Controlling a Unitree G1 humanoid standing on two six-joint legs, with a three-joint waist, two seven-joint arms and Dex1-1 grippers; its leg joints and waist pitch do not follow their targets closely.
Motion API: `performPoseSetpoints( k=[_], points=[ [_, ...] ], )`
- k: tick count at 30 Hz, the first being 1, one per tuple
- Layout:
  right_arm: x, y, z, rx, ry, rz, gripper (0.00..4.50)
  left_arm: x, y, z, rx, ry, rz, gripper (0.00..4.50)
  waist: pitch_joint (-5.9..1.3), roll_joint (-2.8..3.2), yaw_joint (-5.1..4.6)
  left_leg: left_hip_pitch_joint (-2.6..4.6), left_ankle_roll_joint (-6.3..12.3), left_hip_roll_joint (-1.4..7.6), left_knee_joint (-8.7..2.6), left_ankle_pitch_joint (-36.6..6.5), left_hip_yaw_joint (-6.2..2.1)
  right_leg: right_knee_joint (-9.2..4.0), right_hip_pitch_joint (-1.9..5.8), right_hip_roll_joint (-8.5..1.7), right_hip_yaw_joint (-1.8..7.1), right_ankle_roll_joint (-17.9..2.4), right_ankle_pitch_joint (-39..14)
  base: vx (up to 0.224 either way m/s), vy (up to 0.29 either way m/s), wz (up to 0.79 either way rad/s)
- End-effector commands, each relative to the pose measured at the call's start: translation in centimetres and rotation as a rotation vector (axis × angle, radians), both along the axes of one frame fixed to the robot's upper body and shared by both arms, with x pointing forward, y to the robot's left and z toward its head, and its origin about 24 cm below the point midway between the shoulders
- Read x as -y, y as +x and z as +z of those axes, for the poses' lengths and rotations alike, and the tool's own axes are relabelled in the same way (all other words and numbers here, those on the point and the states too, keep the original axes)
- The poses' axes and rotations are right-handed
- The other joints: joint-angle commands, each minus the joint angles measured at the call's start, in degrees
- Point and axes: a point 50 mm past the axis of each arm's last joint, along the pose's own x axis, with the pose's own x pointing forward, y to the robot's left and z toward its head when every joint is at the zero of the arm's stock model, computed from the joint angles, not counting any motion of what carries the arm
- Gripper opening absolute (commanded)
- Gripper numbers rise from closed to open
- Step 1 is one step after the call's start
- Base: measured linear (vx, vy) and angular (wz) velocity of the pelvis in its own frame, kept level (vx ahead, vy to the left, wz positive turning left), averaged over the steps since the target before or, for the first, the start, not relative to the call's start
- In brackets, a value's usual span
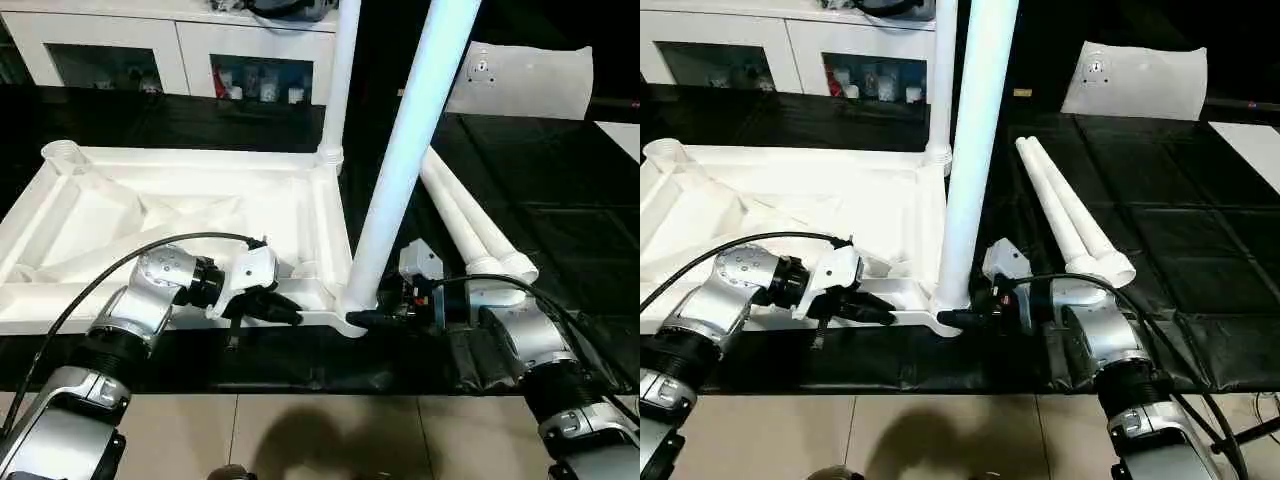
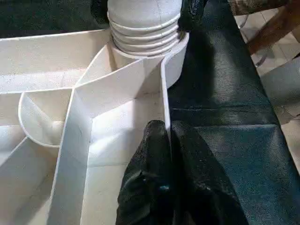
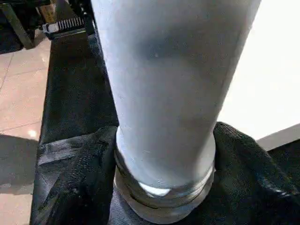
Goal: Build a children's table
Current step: Rotate leg to tighten
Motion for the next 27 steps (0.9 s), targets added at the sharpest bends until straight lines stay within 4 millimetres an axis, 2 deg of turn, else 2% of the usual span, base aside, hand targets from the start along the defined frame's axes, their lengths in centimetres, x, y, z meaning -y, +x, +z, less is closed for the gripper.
performPoseSetpoints(
  k=[1, 4, 5, 6, 7, 8, 9, 10, 11, 12, 13, 14, 16, 17, 18, 21, 23, 25, 27],
  points=[
    [-0.5, 0.1, 0.4, 0.019, 0.030, 0.023, 2.72, 1.0, -0.4, -0.9, -0.034, 0.043, -0.059, 0.00, -3.82, 0.22, 0.00, 0.69, 3.72, 2.73, -3.70, -7.7, -0.38, -3.47, 3.07, -4.03, 2.89, -14.2, -5.5, 0.000, 0.000, 0.00],
    [-0.8, -0.1, 0.2, 0.007, 0.047, -0.011, 2.72, 1.4, 0.1, -1.0, -0.011, 0.032, 0.009, 0.00, -3.78, 0.25, 0.05, 0.71, 3.54, 2.72, -3.71, -8.0, -0.40, -3.53, 3.06, -4.06, 2.90, -14.4, -5.7, 0.000, 0.000, 0.00],
    [-0.8, -0.1, 0.2, 0.007, 0.047, -0.011, 2.72, 1.4, 0.1, -1.0, -0.011, 0.032, 0.009, 0.00, -3.72, 0.44, -0.02, 0.72, 3.41, 2.78, -3.77, -8.4, -0.38, -3.55, 2.96, -4.07, 2.95, -14.4, -6.0, 0.000, 0.000, 0.00],
    [-1.1, 0.0, -0.2, -0.011, 0.060, -0.077, 2.72, 1.8, 0.5, -1.0, 0.004, 0.018, 0.070, 0.00, -3.49, 0.31, 0.01, 0.87, 2.61, 2.75, -3.92, -10.4, -0.41, -3.97, 2.81, -4.07, 3.00, -13.8, -9.1, 0.000, 0.000, 0.00],
    [-1.7, 0.3, -0.6, -0.015, 0.077, -0.159, 2.72, 2.5, 1.0, -1.0, 0.021, -0.004, 0.141, 0.00, -3.33, 0.63, 0.12, 1.10, 2.16, 2.73, -4.01, -11.6, -0.49, -4.22, 2.61, -4.14, 2.99, -13.5, -11.0, 0.000, 0.000, 0.00],
    [-2.1, 0.4, -0.8, -0.018, 0.086, -0.214, 2.72, 2.9, 1.3, -0.9, 0.030, -0.018, 0.188, 0.00, -3.21, 0.51, -0.13, 1.14, 1.58, 2.71, -4.14, -12.7, -0.48, -4.44, 2.54, -4.09, 3.05, -13.1, -12.9, 0.000, 0.000, 0.00],
    [-2.1, 0.4, -0.8, -0.018, 0.086, -0.214, 2.71, 2.9, 1.3, -0.9, 0.030, -0.018, 0.188, 0.00, -3.08, 0.37, -0.26, 1.24, 0.32, 2.56, -4.28, -14.7, -0.72, -4.90, 2.52, -4.28, 2.98, -11.8, -17.8, 0.000, 0.000, 0.00],
    [-2.8, 0.8, -1.2, -0.032, 0.091, -0.318, 2.71, 3.7, 1.8, -0.8, 0.026, -0.061, 0.260, 0.00, -3.10, 0.29, -0.41, 1.18, -0.42, 2.45, -4.31, -15.5, -0.90, -5.15, 2.56, -4.37, 2.97, -10.2, -21.3, 0.000, 0.000, 0.00],
    [-3.7, 1.3, -1.4, -0.055, 0.114, -0.402, 2.71, 4.6, 2.3, -0.7, 0.032, -0.084, 0.322, 0.00, -2.98, 0.58, -0.60, 1.26, -0.80, 2.46, -4.41, -16.1, -0.99, -5.27, 2.33, -4.30, 2.99, -9.8, -22.3, 0.000, 0.000, 0.00],
    [-4.3, 1.5, -1.5, -0.074, 0.130, -0.460, 2.71, 5.3, 2.6, -0.6, 0.036, -0.098, 0.366, 0.00, -3.10, 0.39, -1.15, 1.10, -1.51, 2.40, -4.52, -17.2, -1.34, -5.41, 2.49, -4.38, 2.80, -8.8, -24.3, 0.000, 0.000, 0.00],
    [-4.3, 1.5, -1.5, -0.074, 0.130, -0.460, 2.71, 5.3, 2.6, -0.6, 0.036, -0.098, 0.366, 0.00, -3.10, 0.41, -1.32, 1.11, -1.51, 2.44, -4.57, -17.2, -1.31, -5.55, 2.36, -4.39, 2.88, -8.7, -24.4, 0.000, 0.000, 0.00],
    [-6.0, 2.2, -1.5, -0.106, 0.176, -0.574, 2.70, 6.8, 3.2, -0.3, 0.063, -0.117, 0.463, 0.00, -3.17, 0.51, -1.55, 1.22, -1.62, 2.46, -4.51, -17.0, -1.23, -5.51, 2.16, -4.30, 3.01, -8.9, -23.1, 0.000, 0.000, 0.00],
    [-7.2, 2.6, -1.4, -0.116, 0.183, -0.653, 2.70, 8.0, 3.6, 0.0, 0.056, -0.151, 0.525, 0.00, -3.20, 0.59, -1.92, 1.17, -1.72, 2.31, -4.45, -16.6, -1.20, -5.44, 2.09, -4.21, 2.94, -9.6, -21.6, 0.000, 0.000, 0.00],
    [-7.9, 2.8, -1.3, -0.116, 0.179, -0.683, 2.70, 8.7, 3.8, 0.2, 0.062, -0.173, 0.568, 0.00, -3.32, 0.40, -2.01, 1.10, -1.26, 2.09, -4.32, -16.2, -1.13, -5.62, 2.28, -4.15, 2.87, -9.4, -21.3, 0.000, 0.000, 0.00],
    [-8.6, 3.0, -1.2, -0.114, 0.171, -0.710, 2.70, 9.4, 4.0, 0.4, 0.066, -0.188, 0.601, 0.00, -3.35, 0.46, -2.10, 0.97, -1.05, 2.10, -4.28, -15.6, -1.10, -5.54, 2.30, -4.19, 2.95, -9.5, -20.5, 0.000, 0.000, 0.00],
    [-9.4, 3.2, -1.1, -0.104, 0.149, -0.744, 2.70, 10.0, 4.2, 0.7, 0.076, -0.200, 0.642, 0.00, -3.56, 0.38, -2.06, 0.83, 0.24, 2.04, -4.07, -13.2, -0.91, -5.30, 2.48, -4.05, 2.98, -10.0, -16.9, 0.000, 0.000, 0.00],
    [-10.0, 3.4, -0.7, -0.094, 0.163, -0.769, 2.70, 10.4, 4.3, 0.9, 0.093, -0.208, 0.664, 0.00, -3.74, 0.28, -1.99, 0.44, 1.20, 2.01, -3.96, -10.7, -0.82, -4.86, 2.81, -3.97, 3.02, -10.5, -12.7, 0.000, 0.000, 0.00],
    [-10.2, 3.4, -0.6, -0.085, 0.176, -0.776, 2.70, 10.6, 4.1, 1.0, 0.111, -0.204, 0.647, 0.00, -4.19, 0.52, -1.79, 0.53, 2.79, 2.10, -3.76, -6.7, -0.71, -4.04, 3.01, -3.87, 2.99, -12.1, -5.0, 0.000, 0.000, 0.00],
    [-10.1, 3.4, -0.4, -0.067, 0.189, -0.797, 3.26, 10.5, 3.8, 0.9, 0.115, -0.197, 0.620, 0.00, -4.20, 0.62, -1.75, 0.45, 4.22, 2.11, -3.66, -4.3, -0.62, -3.64, 3.09, -3.79, 2.90, -13.4, -0.5, 0.000, 0.000, 0.00]
  ],
)
